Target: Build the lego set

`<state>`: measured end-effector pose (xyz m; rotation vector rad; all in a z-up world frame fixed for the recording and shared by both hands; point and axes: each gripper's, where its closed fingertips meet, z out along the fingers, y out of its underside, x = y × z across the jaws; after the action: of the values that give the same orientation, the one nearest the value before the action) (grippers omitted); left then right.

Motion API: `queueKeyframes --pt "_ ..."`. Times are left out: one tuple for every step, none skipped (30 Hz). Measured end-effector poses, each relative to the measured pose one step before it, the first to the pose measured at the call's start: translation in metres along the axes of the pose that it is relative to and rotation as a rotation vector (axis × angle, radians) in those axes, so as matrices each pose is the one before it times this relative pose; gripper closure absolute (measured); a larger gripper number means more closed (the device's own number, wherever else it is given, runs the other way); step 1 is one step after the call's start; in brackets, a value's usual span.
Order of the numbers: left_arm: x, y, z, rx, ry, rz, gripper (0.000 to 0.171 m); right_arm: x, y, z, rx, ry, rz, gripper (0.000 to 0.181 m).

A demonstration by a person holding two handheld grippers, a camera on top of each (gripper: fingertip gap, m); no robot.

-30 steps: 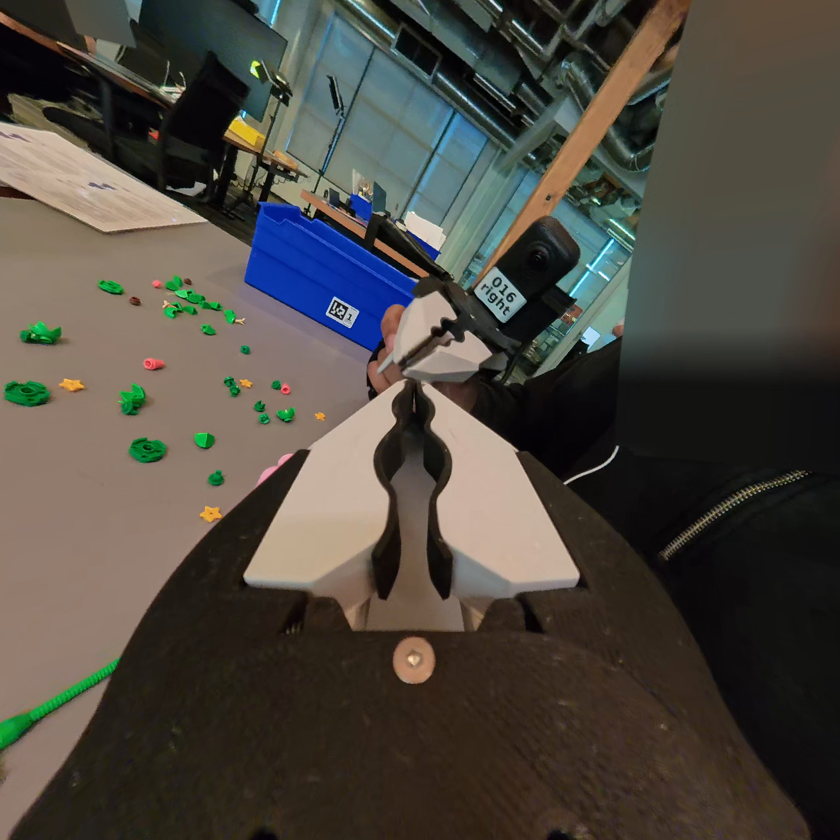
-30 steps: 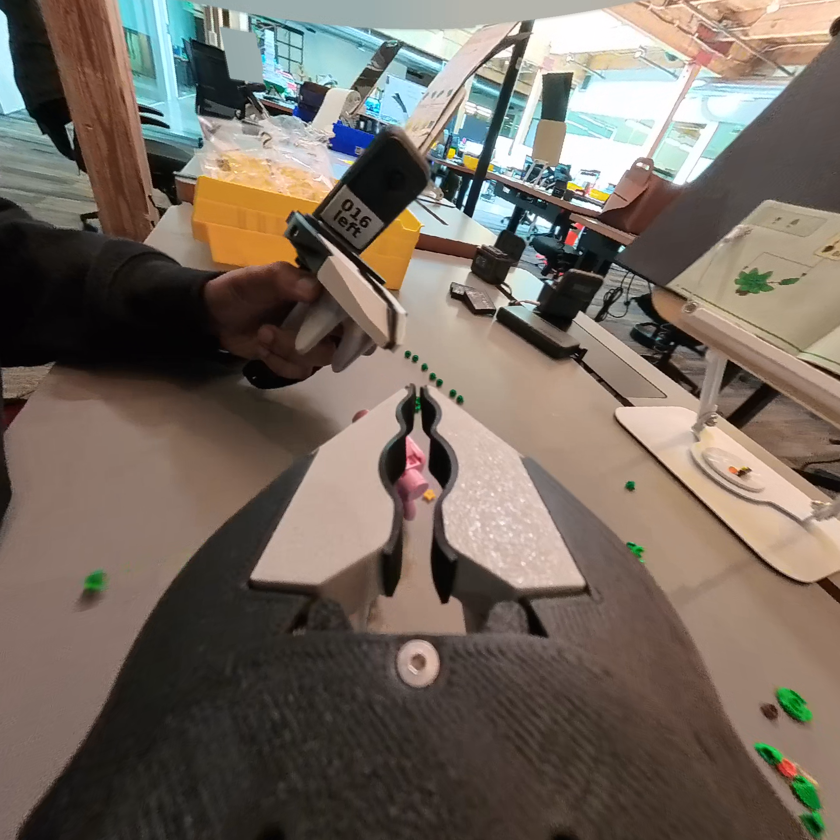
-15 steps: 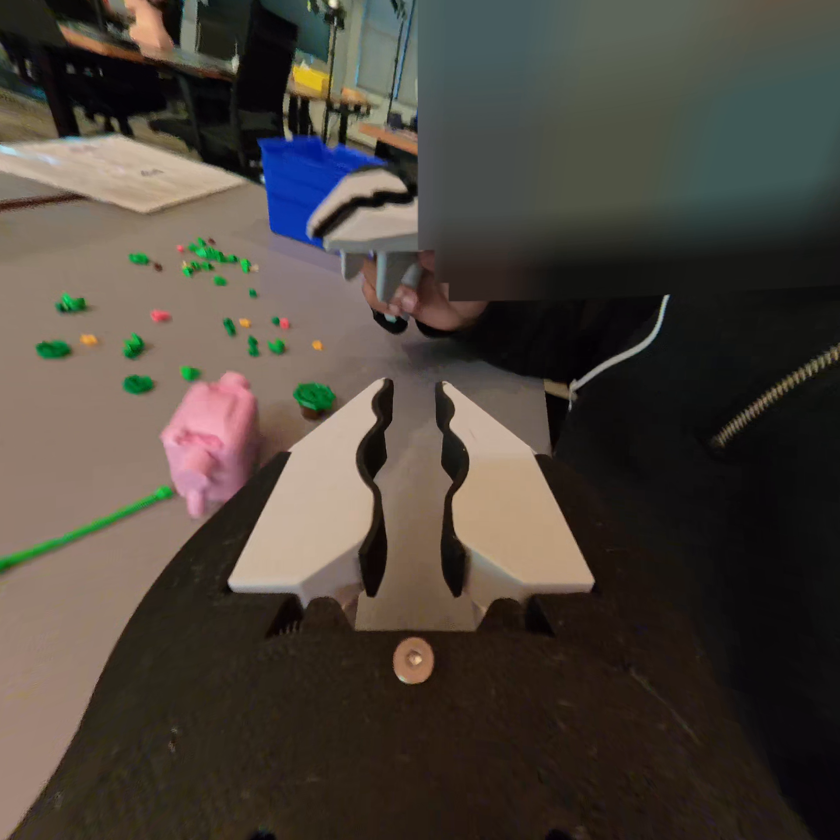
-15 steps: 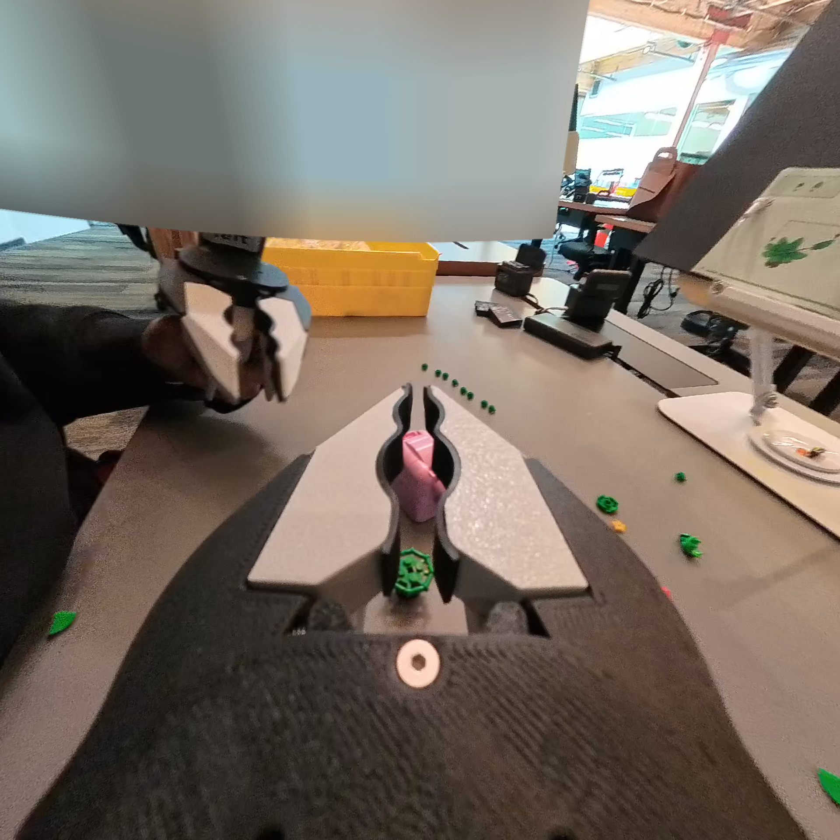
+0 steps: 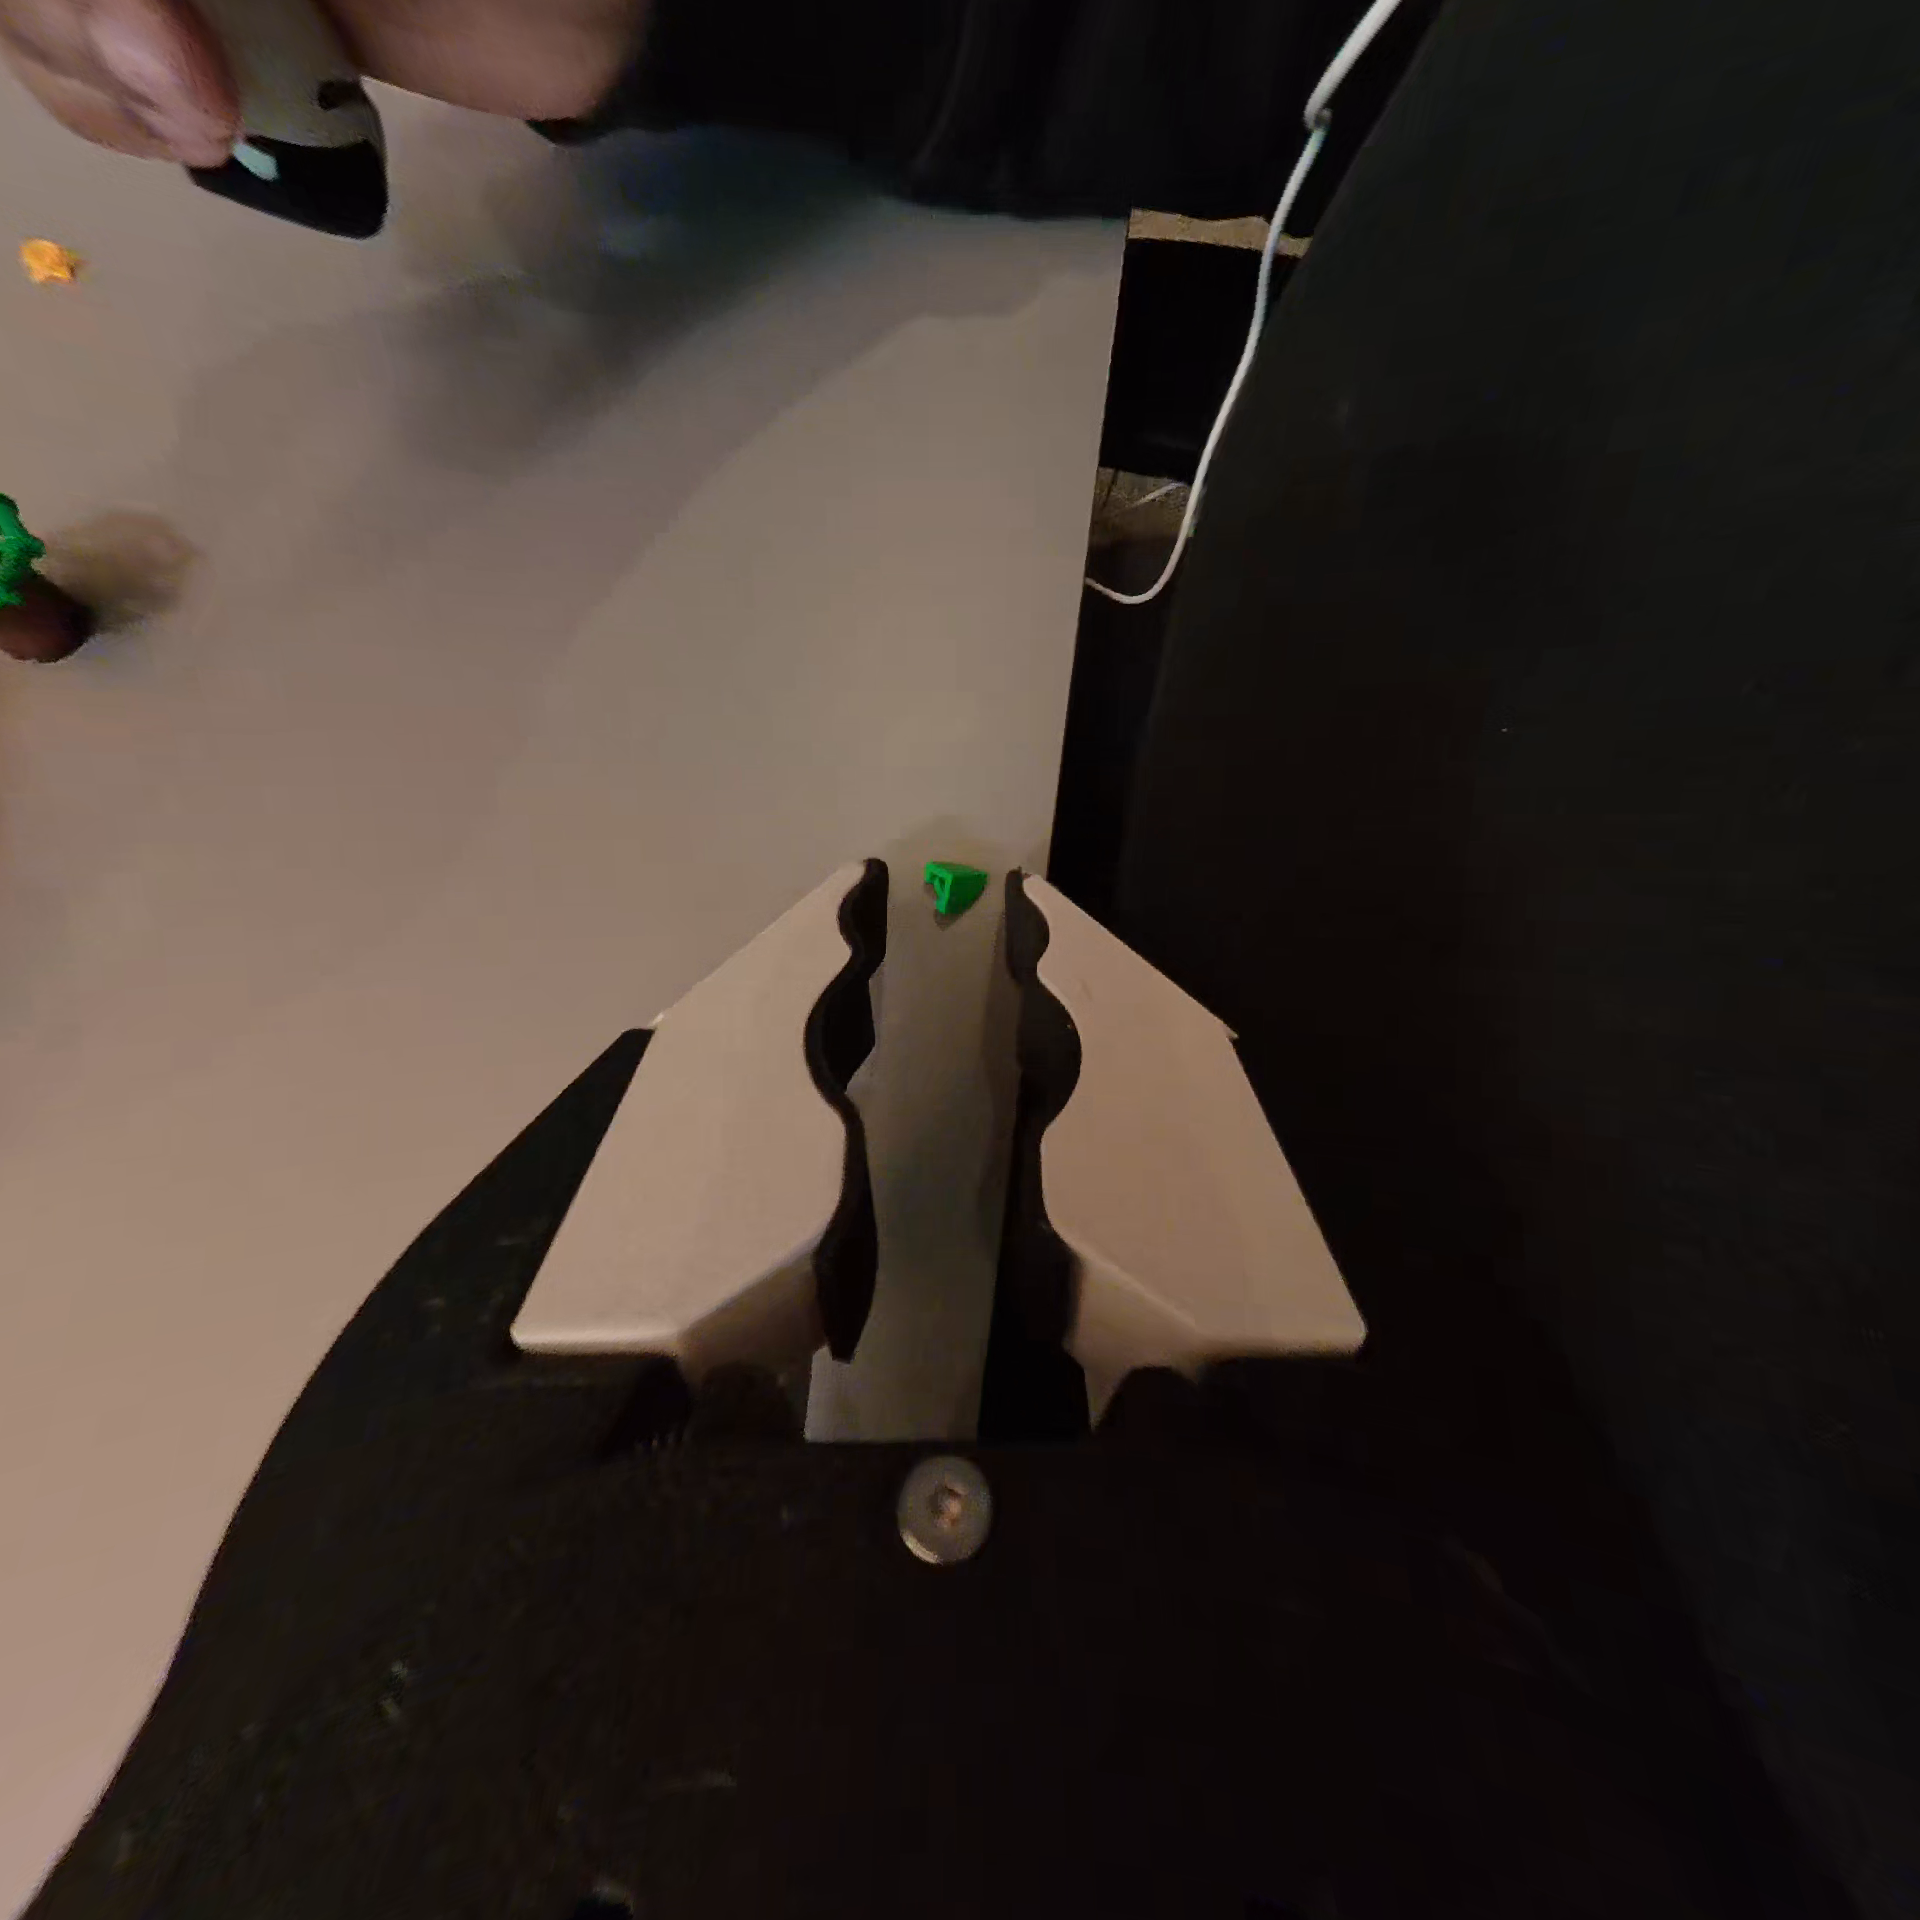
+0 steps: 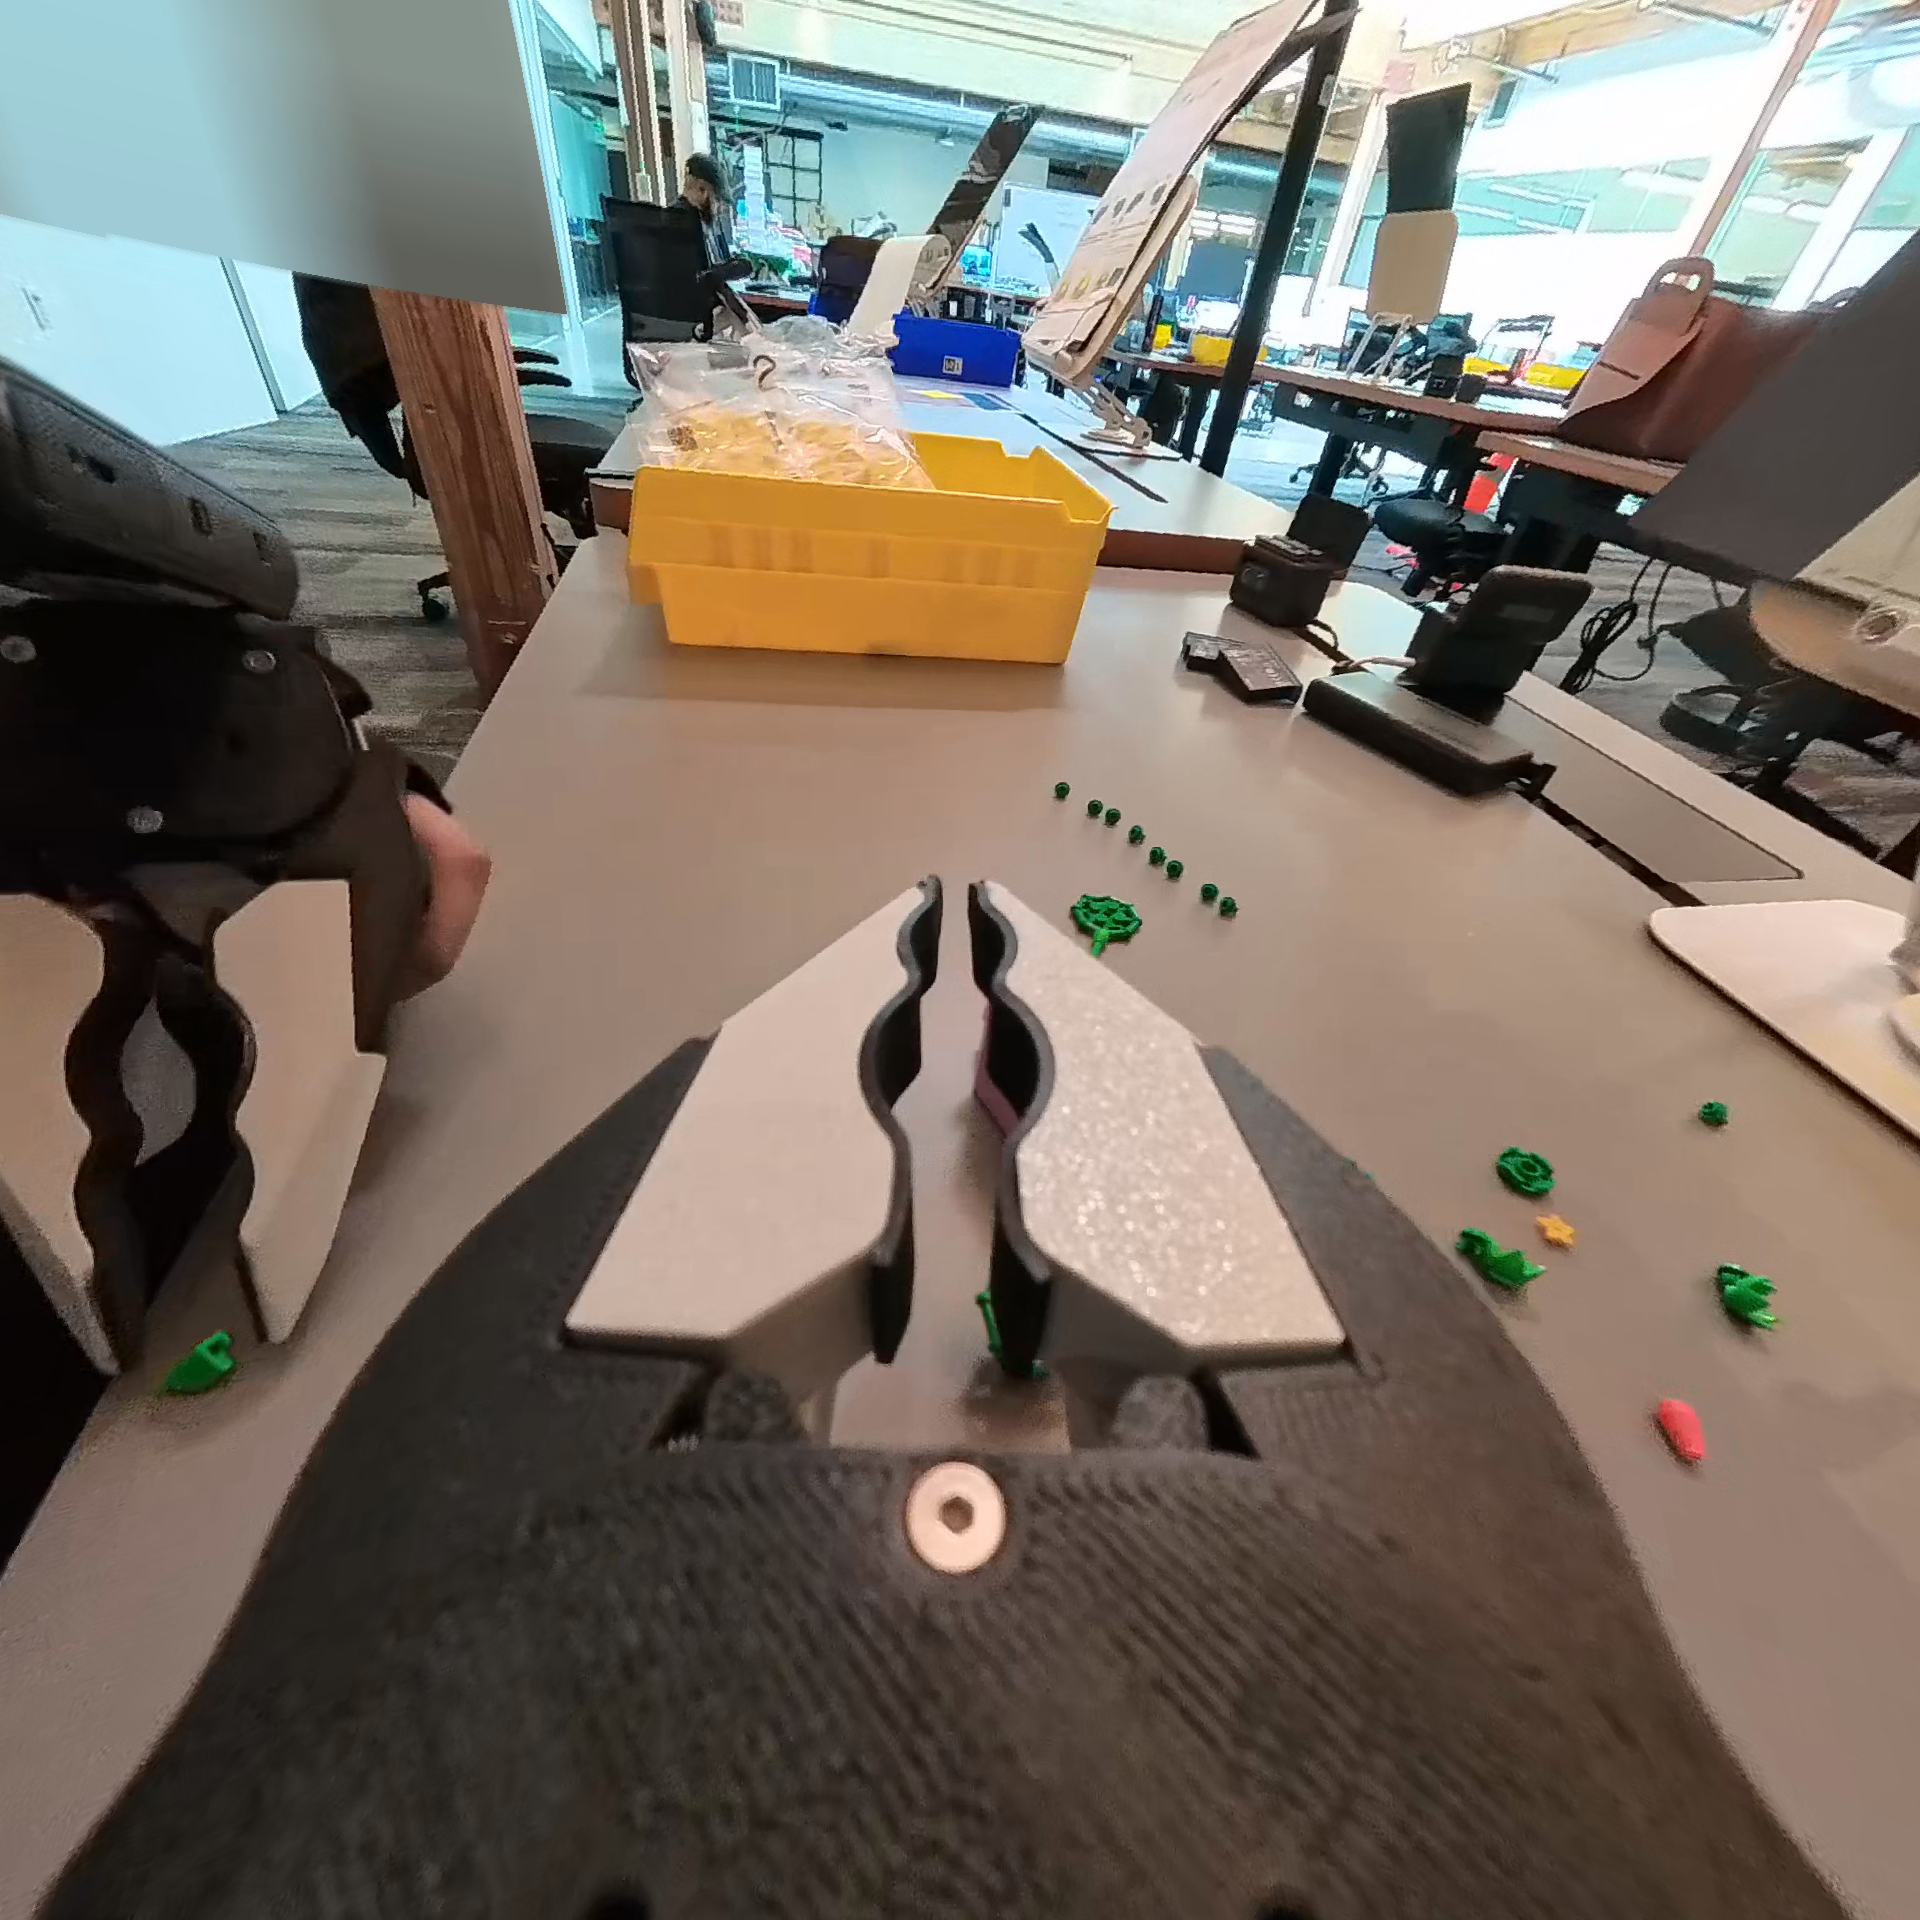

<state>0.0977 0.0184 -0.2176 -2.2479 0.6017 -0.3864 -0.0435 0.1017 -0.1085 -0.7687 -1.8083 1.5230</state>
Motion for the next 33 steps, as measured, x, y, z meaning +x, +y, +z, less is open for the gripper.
queueKeyframes --pt "0.00003 -0.00021 0.00123 -0.00429 -0.0016 -0.0006 0.154 -0.00065 0.00149 0.0009 -0.0036 -0.0042 0.0036 0.178" --pt "-0.00002 0.00022 0.00116 -0.00636 0.0006 -0.0021 0.159 -0.00039 0.0013 0.0008 -0.0036 -0.0029 0.0022 0.178" --pt "0.00046 0.00145 0.00136 -0.01313 0.0047 -0.0028 0.166 -0.00031 0.00103 0.00066 -0.0031 -0.0019 0.0014 0.178" --pt "-0.00021 0.00138 0.00151 -0.01273 0.0003 -0.0031 0.165 -0.00015 0.00083 0.00052 -0.0021 -0.0015 0.0013 0.178" --pt "-0.00017 -0.00067 0.00058 0.00103 -0.0003 -0.0029 0.165 -0.0001 0.00058 0.00026 -0.0015 -0.0015 0.0016 0.178" --pt "-0.00054 -0.00025 0.00036 -0.00061 -0.0009 -0.0039 0.165 -0.00001 0.00027 0.00011 -0.0004 -0.0015 0.0018 0.178" --pt "-0.00043 -0.00016 0.00001 0.00015 0.0012 -0.0055 0.165 -0.00002 -0.00007 -0.00005 0.0008 -0.0014 0.0017 0.178" --pt "-0.00124 -0.00014 -0.00027 0.00193 -0.001 -0.0094 0.166 -0.00018 -0.00006 -0.00008 0.0007 -0.0015 0.0018 0.178" --pt "-0.00145 -0.00048 -0.00058 0.00498 0.0005 -0.0139 0.167 -0.0001 0.00001 -0.00004 0.0001 -0.0016 0.0015 0.178" --pt "-0.00178 -0.00137 -0.0012 0.01257 0.0026 -0.0195 0.168 -0.0001 0.00014 0.00001 -0.0002 -0.0014 0.0006 0.177" --pt "-0.00307 -0.00282 -0.00228 0.02303 0.0005 -0.0267 0.168 -0.00018 0.00025 -0.00001 -0.0012 -0.0011 -0.0008 0.177" --pt "-0.00587 -0.00479 -0.00367 0.03611 -0.0103 -0.0365 0.168 -0.00025 0.00042 0.00013 -0.002 -0.0009 -0.0028 0.177" --pt "-0.00697 -0.00668 -0.00514 0.04981 -0.0094 -0.0389 0.168 -0.00041 0.0003 0.00015 -0.0021 -0.0007 -0.0051 0.177" --pt "-0.0084 -0.00843 -0.00629 0.0608 -0.0115 -0.0386 0.168 -0.00092 -0.00035 -0.00002 0.0002 -0.0012 -0.0093 0.176" --pt "-0.011 -0.00971 -0.00694 0.06801 -0.0209 -0.0406 0.168 -0.00121 -0.00112 -0.00025 0.0038 0.0009 -0.0151 0.176" --pt "-0.01004 -0.0108 -0.00683 0.07008 -0.008 -0.0471 0.168 -0.00169 -0.00217 -0.00059 0.0076 0.0017 -0.0234 0.175" --pt "-0.00864 -0.01251 -0.00659 0.07569 0.0063 -0.0571 0.168 -0.00177 -0.003 -0.00083 0.0104 0.0051 -0.0324 0.174" --pt "-0.00719 -0.01446 -0.00625 0.08542 0.0176 -0.0622 0.168 -0.00147 -0.00315 -0.00093 0.0088 0.0102 -0.0397 0.174" --pt "-0.00634 -0.01539 -0.00578 0.09044 0.0229 -0.0652 0.168 -0.00146 -0.00321 -0.00107 0.0066 0.0126 -0.046 0.172" --pt "-0.00537 -0.01524 -0.00498 0.08933 0.0276 -0.0669 0.168 -0.00151 -0.0031 -0.00095 0.0057 0.0138 -0.051 0.17" --pt "-0.00423 -0.0138 -0.00375 0.07972 0.0328 -0.0665 0.169 -0.00202 -0.00276 -0.00053 0.0028 0.0115 -0.0532 0.167" --pt "-0.00266 -0.01138 -0.00246 0.06517 0.0377 -0.0631 0.17 -0.00244 -0.00164 -0.00012 -0.0027 0.0094 -0.0518 0.166" --pt "-0.0017 -0.0086 -0.00122 0.05002 0.0368 -0.0568 0.17 -0.00254 -0.00083 0.00043 -0.0068 0.0077 -0.0479 0.164" --pt "-0.00229 -0.00541 -0.00003 0.03403 0.0252 -0.0467 0.17 -0.00233 -0.00058 0.0007 -0.0073 0.0099 -0.0429 0.163" --pt "-0.00196 -0.00259 0.00086 0.01987 0.0177 -0.034 0.17 -0.0015 -0.00023 0.00101 -0.0072 0.0141 -0.0368 0.162" --pt "-0.00179 -0.00034 0.00163 0.00871 0.0083 -0.0208 0.171 -0.00172 0.00017 0.00117 -0.0068 0.0102 -0.0308 0.162" --pt "-0.00211 0.00201 0.00237 -0.00375 -0.0022 -0.0095 0.171 -0.00217 0.00059 0.00125 -0.0087 0.0034 -0.023 0.163" --pt "-0.00128 0.00261 0.00268 -0.00803 -0.0035 -0.0024 0.171 -0.00198 0.00054 0.00128 -0.0086 0.0001 -0.0133 0.164" --pt "-0.00021 0.00163 0.00248 -0.00364 -0.0003 -0.0002 0.171 -0.00186 0.00039 0.00107 -0.0056 -0.0044 -0.004 0.164" --pt "0.00041 0.00024 0.00184 0.00132 0.0019 -0.0006 0.17 -0.00097 0.00067 0.00082 -0.0052 -0.0025 0.0036 0.165" --pt "0.00116 -0.00036 0.00155 0.00243 0.0063 -0.0009 0.171 -0.00023 0.00134 0.00072 -0.007 -0.0008 0.0072 0.165" --pt "0.00078 -0.00013 0.00114 -0.00065 0.0047 -0.0007 0.171 0.00044 0.00135 0.00036 -0.0062 0.0005 0.0068 0.165" --pt "0.00023 0.00006 0.00104 -0.00135 0.0016 0.0022 0.171 0.00104 0.00091 -0.00005 -0.003 0.0034 0.0052 0.165"
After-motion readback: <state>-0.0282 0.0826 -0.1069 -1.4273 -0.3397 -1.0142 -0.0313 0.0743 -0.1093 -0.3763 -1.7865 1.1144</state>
